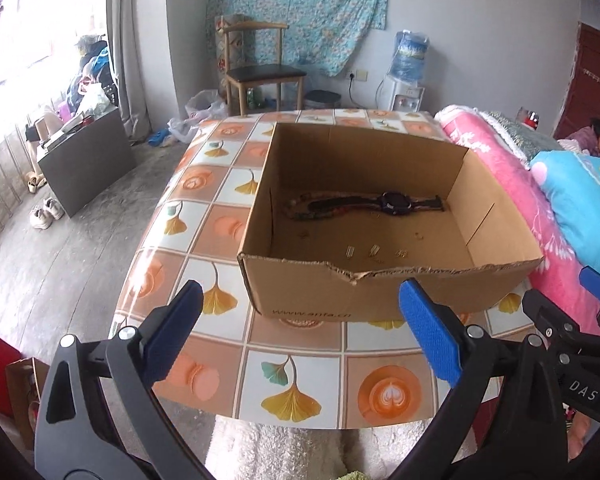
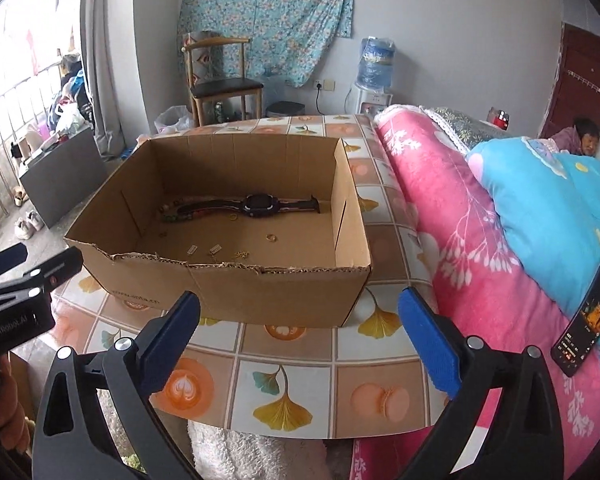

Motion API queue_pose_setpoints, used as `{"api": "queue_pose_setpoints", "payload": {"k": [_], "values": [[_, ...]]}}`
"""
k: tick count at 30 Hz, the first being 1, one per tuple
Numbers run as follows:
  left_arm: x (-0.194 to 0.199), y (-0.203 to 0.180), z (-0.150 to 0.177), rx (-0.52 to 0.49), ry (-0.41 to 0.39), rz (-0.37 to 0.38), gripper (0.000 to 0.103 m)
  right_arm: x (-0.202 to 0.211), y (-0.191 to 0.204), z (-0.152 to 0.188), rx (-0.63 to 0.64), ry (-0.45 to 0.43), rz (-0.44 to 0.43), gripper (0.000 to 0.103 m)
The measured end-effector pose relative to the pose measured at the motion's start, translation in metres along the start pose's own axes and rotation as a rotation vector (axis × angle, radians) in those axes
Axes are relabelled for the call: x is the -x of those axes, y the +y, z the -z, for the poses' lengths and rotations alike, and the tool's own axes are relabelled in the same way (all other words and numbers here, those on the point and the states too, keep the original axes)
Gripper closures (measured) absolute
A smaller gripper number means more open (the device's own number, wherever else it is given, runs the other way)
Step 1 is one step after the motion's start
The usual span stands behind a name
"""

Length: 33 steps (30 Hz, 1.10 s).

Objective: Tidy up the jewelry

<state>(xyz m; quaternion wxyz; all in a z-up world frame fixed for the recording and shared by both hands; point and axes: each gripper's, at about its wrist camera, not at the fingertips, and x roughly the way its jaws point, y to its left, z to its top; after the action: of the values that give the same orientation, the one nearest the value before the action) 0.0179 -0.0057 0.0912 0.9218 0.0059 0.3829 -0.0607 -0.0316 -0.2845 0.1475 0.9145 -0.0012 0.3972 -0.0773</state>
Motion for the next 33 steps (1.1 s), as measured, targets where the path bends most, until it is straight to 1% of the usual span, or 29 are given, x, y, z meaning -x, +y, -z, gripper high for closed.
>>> {"api": "queue_pose_setpoints", "payload": {"k": [2,4,6,8,21,33], "values": [[-0.004,-0.002,0.001,-0.004,0.020,-0.027,0.008,-0.007,0.001,0.001,-0.010,0.033,-0.008,0.006],[-0.008,-0.003,0.003,-0.009,0.042,-0.021,0.008,-0.016,0.001,0.001,-0.018,0.066,-0.019,0.006],[-0.013,-0.005,0.005,-0.010,0.071,-0.014,0.008,-0.022,0.003,0.002,-0.014,0.083,-0.022,0.006],[-0.016,-0.005,0.006,-0.007,0.081,-0.012,0.008,-0.025,0.006,0.004,-0.008,0.093,-0.021,0.006],[-0.024,-0.004,0.009,0.001,0.121,0.004,0.008,-0.030,0.013,0.006,-0.001,0.121,-0.024,0.006],[-0.027,-0.003,0.010,0.008,0.129,0.007,0.008,-0.032,0.009,0.006,-0.014,0.126,-0.015,0.006]]}}
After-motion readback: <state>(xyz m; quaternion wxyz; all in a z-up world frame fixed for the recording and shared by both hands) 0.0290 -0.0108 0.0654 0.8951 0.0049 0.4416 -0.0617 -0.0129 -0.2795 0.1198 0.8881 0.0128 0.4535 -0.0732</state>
